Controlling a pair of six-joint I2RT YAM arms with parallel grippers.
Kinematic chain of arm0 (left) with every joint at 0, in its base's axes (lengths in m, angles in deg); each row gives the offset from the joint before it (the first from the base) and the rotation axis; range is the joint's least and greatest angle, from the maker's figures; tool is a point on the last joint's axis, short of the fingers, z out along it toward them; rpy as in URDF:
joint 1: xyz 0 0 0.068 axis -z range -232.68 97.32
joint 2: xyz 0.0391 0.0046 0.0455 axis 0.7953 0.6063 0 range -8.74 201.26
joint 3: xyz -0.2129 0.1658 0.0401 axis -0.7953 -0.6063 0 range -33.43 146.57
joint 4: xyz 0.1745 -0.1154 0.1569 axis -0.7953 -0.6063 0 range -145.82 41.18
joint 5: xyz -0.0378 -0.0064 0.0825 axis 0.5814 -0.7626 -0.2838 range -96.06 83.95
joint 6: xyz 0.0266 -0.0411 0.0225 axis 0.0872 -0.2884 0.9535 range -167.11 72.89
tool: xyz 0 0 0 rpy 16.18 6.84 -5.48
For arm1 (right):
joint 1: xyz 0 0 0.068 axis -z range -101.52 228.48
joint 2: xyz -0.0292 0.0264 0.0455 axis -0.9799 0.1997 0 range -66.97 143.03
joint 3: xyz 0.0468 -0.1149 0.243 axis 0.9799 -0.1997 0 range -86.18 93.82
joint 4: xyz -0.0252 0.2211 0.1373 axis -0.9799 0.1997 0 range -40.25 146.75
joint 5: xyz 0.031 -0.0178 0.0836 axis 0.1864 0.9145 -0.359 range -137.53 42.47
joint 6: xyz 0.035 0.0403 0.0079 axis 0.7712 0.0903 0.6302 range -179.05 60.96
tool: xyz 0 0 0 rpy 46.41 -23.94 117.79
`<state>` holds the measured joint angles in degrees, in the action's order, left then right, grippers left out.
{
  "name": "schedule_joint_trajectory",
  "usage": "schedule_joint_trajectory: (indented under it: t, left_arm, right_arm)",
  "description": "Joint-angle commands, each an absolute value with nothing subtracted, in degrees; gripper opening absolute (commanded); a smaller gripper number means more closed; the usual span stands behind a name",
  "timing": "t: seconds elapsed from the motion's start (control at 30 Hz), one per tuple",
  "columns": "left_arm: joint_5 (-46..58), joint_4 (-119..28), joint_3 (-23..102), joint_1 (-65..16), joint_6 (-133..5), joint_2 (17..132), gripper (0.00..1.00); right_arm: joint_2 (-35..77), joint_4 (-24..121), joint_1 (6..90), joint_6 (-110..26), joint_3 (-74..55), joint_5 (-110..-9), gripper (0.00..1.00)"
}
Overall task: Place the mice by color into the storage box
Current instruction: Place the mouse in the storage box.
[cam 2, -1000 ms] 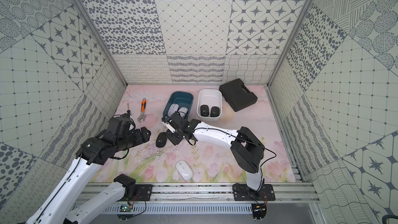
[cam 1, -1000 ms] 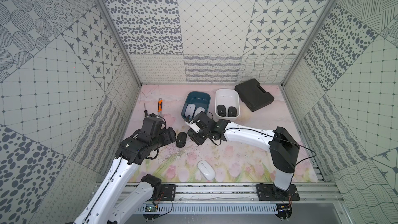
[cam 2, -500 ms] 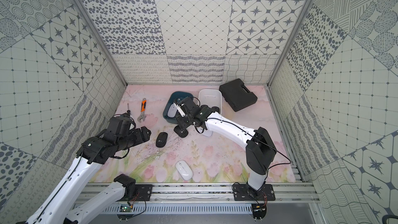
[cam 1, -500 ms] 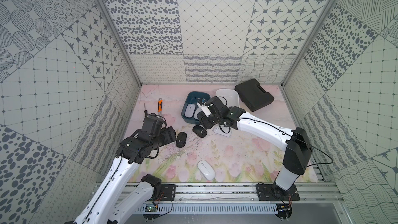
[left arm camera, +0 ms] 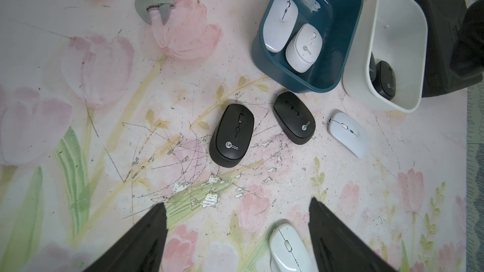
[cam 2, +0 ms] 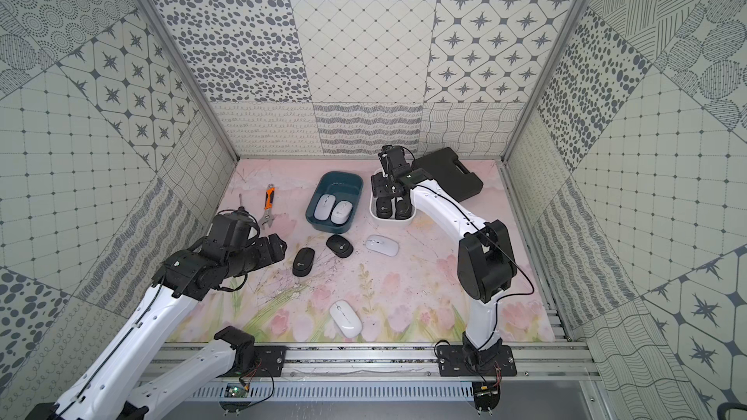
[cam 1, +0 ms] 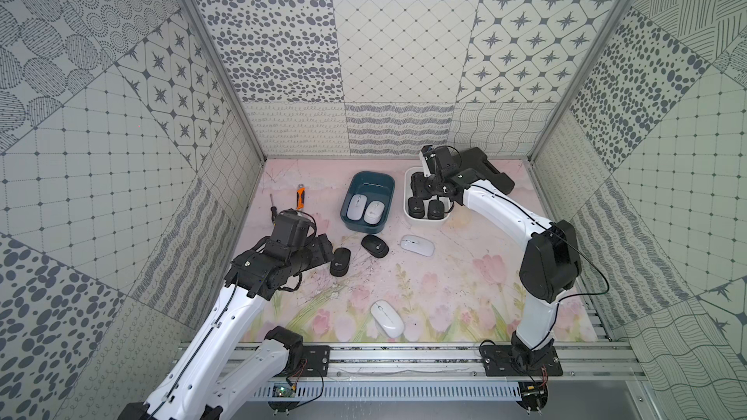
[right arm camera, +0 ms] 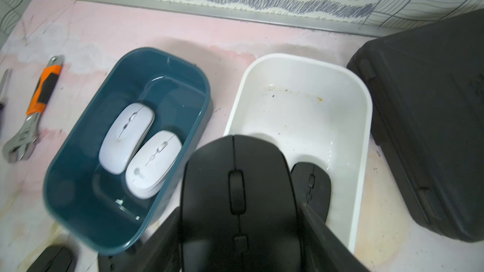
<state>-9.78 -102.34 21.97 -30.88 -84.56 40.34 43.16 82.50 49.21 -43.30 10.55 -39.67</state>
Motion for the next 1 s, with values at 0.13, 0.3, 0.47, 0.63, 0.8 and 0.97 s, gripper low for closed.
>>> schedule_joint_trajectory:
  t: [0.13,0.3,0.47,0.63,0.8,0.97]
  left_arm:
    - [-8.5,-99.3,22.4,-31.3,-84.4,41.9,0.88]
    - [-7.2,-98.4,21.4,-31.4,-84.8,42.8,0.88]
    - [-7.4,-97.6,20.6,-31.3,-84.4,42.6,0.87]
    - [-6.7,-97.0,21.0,-31.3,-83.7,43.5,0.88]
    - [-3.7,-93.7,20.5,-31.3,-84.4,44.8,0.88]
    - [0.4,-91.0,24.2,-31.3,-82.9,52.5,0.87]
  right_arm:
    - [54.0,81.9,52.7,-39.2,19.1,-37.7,0.68]
    - [59.4,83.8,53.8,-37.7,25.2,-37.6,0.69]
    - [59.5,83.9,54.3,-38.6,26.3,-37.7,0.70]
    - [58.5,85.2,54.3,-38.8,27.1,-37.4,0.72]
    - [54.3,82.3,54.0,-37.3,23.3,-41.1,0.83]
    - [46.0,74.8,54.2,-37.9,14.0,-48.1,0.99]
